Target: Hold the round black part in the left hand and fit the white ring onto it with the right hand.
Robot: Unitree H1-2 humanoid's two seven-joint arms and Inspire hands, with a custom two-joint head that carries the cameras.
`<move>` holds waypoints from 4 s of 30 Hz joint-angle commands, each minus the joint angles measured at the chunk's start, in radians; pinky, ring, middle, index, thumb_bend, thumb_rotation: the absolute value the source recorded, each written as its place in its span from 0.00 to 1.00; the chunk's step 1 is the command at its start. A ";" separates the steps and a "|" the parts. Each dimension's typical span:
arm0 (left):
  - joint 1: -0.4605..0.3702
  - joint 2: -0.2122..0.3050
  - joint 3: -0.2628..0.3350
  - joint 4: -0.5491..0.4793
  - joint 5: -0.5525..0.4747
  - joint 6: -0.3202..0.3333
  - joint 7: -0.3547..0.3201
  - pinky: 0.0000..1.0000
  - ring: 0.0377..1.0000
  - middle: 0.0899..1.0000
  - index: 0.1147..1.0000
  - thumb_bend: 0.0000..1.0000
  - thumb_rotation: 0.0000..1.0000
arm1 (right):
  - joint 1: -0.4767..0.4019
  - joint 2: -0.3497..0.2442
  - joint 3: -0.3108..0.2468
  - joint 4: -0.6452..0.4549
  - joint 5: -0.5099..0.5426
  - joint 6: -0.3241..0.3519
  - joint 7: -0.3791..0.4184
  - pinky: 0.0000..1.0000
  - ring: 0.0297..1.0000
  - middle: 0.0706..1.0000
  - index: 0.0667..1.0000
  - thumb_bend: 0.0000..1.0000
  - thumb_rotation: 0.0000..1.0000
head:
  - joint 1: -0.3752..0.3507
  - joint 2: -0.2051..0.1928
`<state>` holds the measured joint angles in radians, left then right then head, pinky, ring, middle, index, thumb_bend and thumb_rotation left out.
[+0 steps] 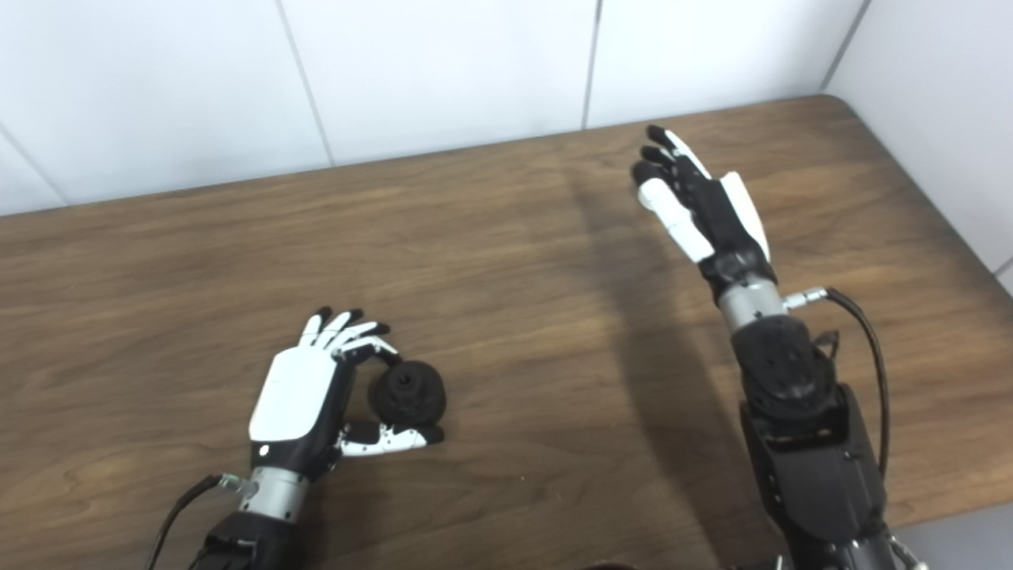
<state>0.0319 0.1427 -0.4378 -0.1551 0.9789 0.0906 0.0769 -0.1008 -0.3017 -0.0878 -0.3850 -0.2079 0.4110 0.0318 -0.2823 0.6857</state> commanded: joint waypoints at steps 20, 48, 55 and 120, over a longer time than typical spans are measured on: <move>0.035 0.054 0.016 0.097 0.006 -0.046 0.059 1.00 0.89 0.77 0.42 0.52 0.05 | -0.214 -0.156 0.019 0.206 -0.186 -0.066 -0.019 0.74 0.80 0.83 0.85 0.61 0.57 | -0.050 -0.136; 0.046 0.048 0.011 0.105 0.021 -0.041 0.079 1.00 0.88 0.77 0.42 0.52 0.05 | -0.418 -0.366 0.183 0.513 -0.299 0.032 0.194 0.92 1.00 1.00 0.74 0.91 0.30 | -0.039 -0.138; 0.046 0.051 0.011 0.107 0.020 -0.048 0.084 1.00 0.88 0.77 0.42 0.52 0.05 | -0.483 -0.377 0.262 0.573 -0.362 0.042 0.241 1.00 1.00 1.00 0.74 0.92 0.31 | -0.037 -0.135; 0.051 0.050 0.011 0.070 0.031 -0.032 0.053 1.00 0.88 0.77 0.42 0.52 0.05 | -0.573 -0.317 0.341 0.766 -0.474 0.017 0.260 0.98 1.00 0.91 0.47 0.55 0.15 | -0.020 -0.107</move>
<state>0.0424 0.1634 -0.4283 -0.1205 0.9828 0.0403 0.1401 -0.6299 -0.6017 0.2691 0.3994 -0.6813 0.4477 0.3304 -0.3007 0.5783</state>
